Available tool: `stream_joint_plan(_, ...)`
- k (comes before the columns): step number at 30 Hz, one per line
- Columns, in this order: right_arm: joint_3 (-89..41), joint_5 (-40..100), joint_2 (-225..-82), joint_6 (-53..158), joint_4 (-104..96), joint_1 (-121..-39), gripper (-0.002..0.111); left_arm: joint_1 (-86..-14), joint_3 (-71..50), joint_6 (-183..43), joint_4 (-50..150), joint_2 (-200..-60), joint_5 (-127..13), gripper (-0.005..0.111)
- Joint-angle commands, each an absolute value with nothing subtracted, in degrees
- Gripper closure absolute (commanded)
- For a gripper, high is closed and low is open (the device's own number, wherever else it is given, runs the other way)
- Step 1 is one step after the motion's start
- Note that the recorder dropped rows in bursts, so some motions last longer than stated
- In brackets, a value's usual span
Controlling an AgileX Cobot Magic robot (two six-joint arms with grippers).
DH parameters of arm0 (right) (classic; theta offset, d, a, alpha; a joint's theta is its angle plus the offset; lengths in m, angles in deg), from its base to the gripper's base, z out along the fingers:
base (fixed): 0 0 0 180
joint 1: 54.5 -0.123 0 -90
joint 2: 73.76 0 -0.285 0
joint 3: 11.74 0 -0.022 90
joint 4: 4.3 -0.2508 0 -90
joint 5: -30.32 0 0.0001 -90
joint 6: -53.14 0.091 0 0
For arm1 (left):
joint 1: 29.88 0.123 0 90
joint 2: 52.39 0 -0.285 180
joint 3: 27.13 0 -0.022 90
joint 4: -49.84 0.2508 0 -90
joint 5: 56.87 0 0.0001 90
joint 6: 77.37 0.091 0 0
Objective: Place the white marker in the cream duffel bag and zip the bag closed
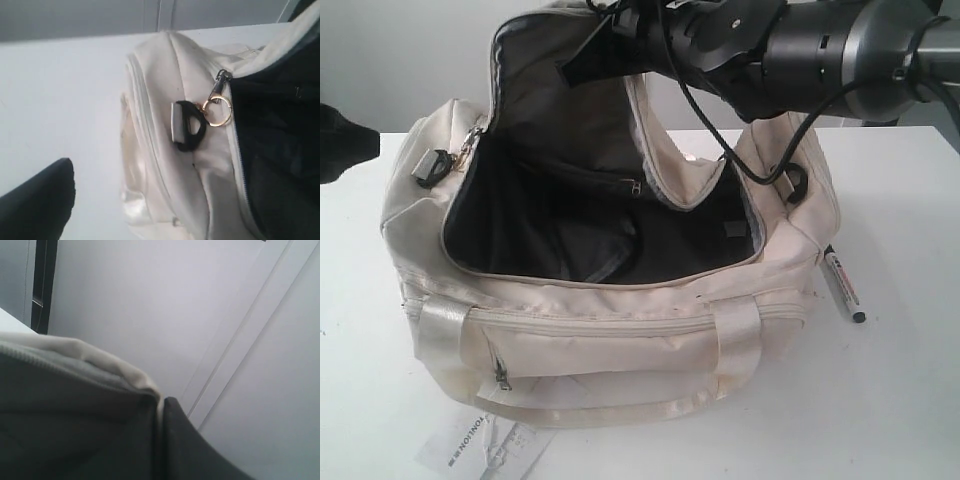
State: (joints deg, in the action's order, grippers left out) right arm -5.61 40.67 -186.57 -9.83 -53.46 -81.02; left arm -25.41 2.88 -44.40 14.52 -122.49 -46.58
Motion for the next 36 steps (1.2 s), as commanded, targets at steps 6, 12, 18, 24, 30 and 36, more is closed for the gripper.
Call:
stream_joint_plan(6, -5.56, 40.49, -185.99, -9.83, -53.35, -80.65, 0.108, -42.34, 1.91, -25.05, 13.52, -127.74, -65.65, 0.013)
stream_joint_plan(12, -5.56, 39.19, -185.99, -9.83, -53.36, -80.65, 0.108, -44.33, -3.25, -30.07, 14.5, -134.87, -71.32, 0.013)
stream_joint_plan(18, -5.56, 38.78, -185.99, -11.6, -53.36, -80.65, 0.108, -45.32, -12.22, -47.87, 29.51, -141.86, -68.18, 0.013)
stream_joint_plan(24, -5.56, 39.0, -185.99, -11.56, -53.36, -80.65, 0.108, -48.55, -15.37, -48.14, 34.35, -145.51, -68.9, 0.026)
stream_joint_plan(30, -5.56, 39.11, -185.99, -11.56, -53.36, -80.65, 0.108, -48.55, -16.38, -48.14, 34.35, -146.61, -70.93, 0.095)
stream_joint_plan(36, -5.56, 39.24, -185.68, -12.1, -53.36, -80.65, 0.092, -48.55, -17.32, -48.13, 34.21, -147.49, -72.31, 0.107)
